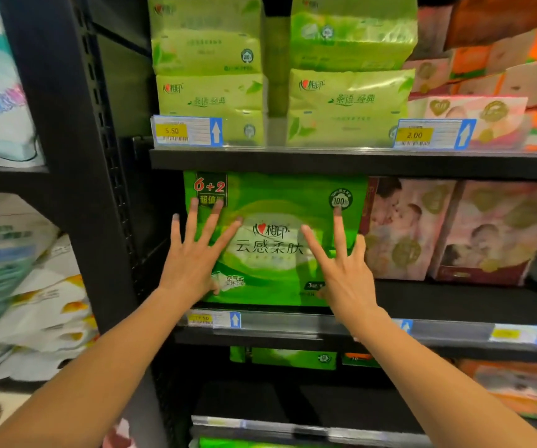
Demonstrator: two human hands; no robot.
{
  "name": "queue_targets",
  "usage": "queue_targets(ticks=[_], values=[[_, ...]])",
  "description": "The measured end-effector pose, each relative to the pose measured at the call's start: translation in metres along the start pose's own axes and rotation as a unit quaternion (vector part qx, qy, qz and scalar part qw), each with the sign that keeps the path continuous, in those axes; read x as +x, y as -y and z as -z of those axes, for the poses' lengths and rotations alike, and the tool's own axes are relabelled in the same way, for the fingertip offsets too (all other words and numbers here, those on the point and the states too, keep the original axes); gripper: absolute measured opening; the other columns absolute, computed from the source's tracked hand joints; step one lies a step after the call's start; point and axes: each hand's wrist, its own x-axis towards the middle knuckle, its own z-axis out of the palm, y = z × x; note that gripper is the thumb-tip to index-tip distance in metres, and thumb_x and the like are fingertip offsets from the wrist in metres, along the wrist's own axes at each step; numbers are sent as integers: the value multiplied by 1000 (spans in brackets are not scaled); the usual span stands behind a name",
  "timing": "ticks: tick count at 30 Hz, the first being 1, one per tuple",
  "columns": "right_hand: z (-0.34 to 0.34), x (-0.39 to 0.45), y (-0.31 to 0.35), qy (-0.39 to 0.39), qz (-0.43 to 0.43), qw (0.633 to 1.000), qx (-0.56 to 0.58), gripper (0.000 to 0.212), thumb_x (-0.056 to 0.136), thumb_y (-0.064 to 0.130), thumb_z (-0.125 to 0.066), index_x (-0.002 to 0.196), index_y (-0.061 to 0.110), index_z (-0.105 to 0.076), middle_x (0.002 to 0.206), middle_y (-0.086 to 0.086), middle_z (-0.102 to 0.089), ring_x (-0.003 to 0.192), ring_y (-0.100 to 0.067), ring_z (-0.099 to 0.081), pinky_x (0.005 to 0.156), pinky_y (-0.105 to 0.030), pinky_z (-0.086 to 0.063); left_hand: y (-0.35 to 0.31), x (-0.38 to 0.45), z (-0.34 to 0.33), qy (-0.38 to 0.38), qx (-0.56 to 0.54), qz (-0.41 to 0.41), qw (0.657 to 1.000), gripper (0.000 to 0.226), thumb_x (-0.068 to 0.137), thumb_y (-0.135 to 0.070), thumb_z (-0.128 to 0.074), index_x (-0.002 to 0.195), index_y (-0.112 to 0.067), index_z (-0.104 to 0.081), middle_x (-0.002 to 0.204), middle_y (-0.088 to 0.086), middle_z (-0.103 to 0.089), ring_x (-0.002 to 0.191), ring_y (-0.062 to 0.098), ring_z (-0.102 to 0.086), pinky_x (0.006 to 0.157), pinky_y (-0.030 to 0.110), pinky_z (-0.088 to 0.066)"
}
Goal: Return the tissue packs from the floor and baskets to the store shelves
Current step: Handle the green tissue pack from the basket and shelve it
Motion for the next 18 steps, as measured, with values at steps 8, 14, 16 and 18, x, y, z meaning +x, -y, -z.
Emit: queue_targets(ticks=[8,14,16,18], values=[[-31,19,-3,-35,13,999,-29,122,58,9,-86,156,39,-19,162,-25,-3,98,-42,-40,81,-44,-48,1,18,-29,-38,-16,-36,998,158,39,-76,-83,160,-31,9,166,19,15,147,56,14,118,65,-17],[-34,18,-7,-31,22,999,-15,136,53,25,-94,157,41,-9,165,-22,6,99,-41,-42,80,-41,-49,-5,14,-22,-22,-21,-23,999,153,42,-69,-88,161,-31,1,167,18,13,147,55,15,108,59,-41],[-28,16,-8,-11,21,1000,-7,140,51,24,-95,157,42,-5,165,-20,9,98,-39,-42,74,-38,-50,-6,12,-15,-7,-16,-18,1000,152,45,-70,-87,161,-31,4,166,18,16,147,54,17,110,59,-40],[-20,13,-13,18,30,999,10,143,53,24,-96,156,44,2,165,-16,10,98,-37,-44,67,-35,-53,-5,8,-6,10,-15,-17,1000,150,47,-75,-83,160,-33,5,167,15,18,148,51,19,113,61,-33]])
